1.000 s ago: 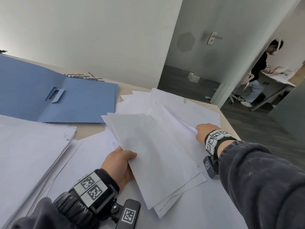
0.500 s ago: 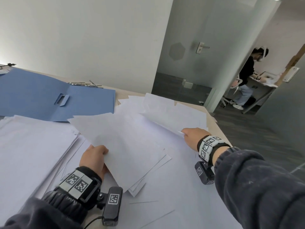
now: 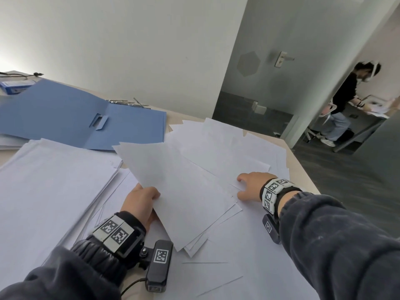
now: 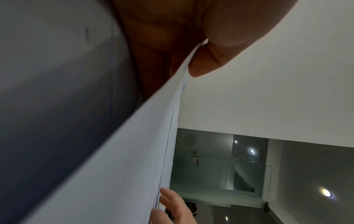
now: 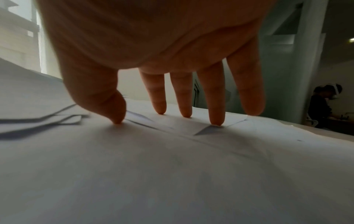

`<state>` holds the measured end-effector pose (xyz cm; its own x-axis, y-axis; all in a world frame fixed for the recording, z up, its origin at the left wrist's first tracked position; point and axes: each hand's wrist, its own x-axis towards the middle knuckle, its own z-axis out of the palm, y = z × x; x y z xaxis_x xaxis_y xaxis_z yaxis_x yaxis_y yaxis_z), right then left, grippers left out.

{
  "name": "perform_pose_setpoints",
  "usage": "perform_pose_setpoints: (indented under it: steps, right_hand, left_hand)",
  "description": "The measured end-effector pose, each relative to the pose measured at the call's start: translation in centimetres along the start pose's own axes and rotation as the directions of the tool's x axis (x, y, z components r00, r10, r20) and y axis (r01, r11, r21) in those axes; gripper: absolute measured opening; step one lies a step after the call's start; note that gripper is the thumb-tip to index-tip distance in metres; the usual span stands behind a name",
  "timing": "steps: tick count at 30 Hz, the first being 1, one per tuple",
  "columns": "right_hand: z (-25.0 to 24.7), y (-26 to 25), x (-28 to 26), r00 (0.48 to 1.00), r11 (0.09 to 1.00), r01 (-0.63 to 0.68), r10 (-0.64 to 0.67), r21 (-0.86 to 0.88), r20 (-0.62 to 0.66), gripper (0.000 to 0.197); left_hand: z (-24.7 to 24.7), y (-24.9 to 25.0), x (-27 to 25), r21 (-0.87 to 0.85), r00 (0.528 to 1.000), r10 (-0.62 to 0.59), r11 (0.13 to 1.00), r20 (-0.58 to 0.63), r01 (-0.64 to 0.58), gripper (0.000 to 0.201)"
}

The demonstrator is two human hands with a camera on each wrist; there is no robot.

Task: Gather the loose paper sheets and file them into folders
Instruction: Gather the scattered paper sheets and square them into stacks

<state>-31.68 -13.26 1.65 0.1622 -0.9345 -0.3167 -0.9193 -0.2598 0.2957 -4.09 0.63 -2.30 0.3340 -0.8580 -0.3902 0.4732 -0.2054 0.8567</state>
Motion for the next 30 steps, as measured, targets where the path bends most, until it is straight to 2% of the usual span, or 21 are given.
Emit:
perform_pose_setpoints:
  steps: [13,19,23,26,28,30]
  right_hand:
    - [-0.9,-1.1,1.2,0.999,0.995,0.036,-0.038,-0.091,-0.014,0.051]
    - [-0.9,-1.0,2.1,0.999,0.996,-0.024,0.021,-0.082,-0.034,0.036]
    - [-0.6,0.3,2.1,0.986,0.991,-0.133,0.136,0.032,-0.097,0.018]
    - [-0.7,1.7,1.1,0.963,0.958,-0.224,0.246,0.179,-0.112,0.013]
    - [-0.9,2.3,0.2,0.954,0.935,-0.241,0.278,0.261,-0.115,0.013]
    - [-1.4,2.3,-0.7,0.958,0.924,-0.206,0.257,0.321,-0.128,0.012]
  left_hand:
    - [-0.3,-0.2,0.6,-0.029,0.999,-0.015,0.999,0.046,0.016,0.033]
    - [-0.3,-0.2,0.6,-0.046,1.0,-0.011,0.999,0.027,0.012,0.031]
    - [-0.4,0.0,0.3,-0.074,1.0,0.012,0.997,-0.006,-0.012,0.024]
    - [-0.4,0.3,0.0,-0.094,1.0,0.02,0.995,-0.024,-0.022,0.023]
    - [-0.4,0.3,-0.1,-0.1,1.0,0.019,0.995,-0.01,-0.02,0.023]
    - [-0.3,0.2,-0.1,-0.092,1.0,0.014,0.996,0.012,-0.013,0.024]
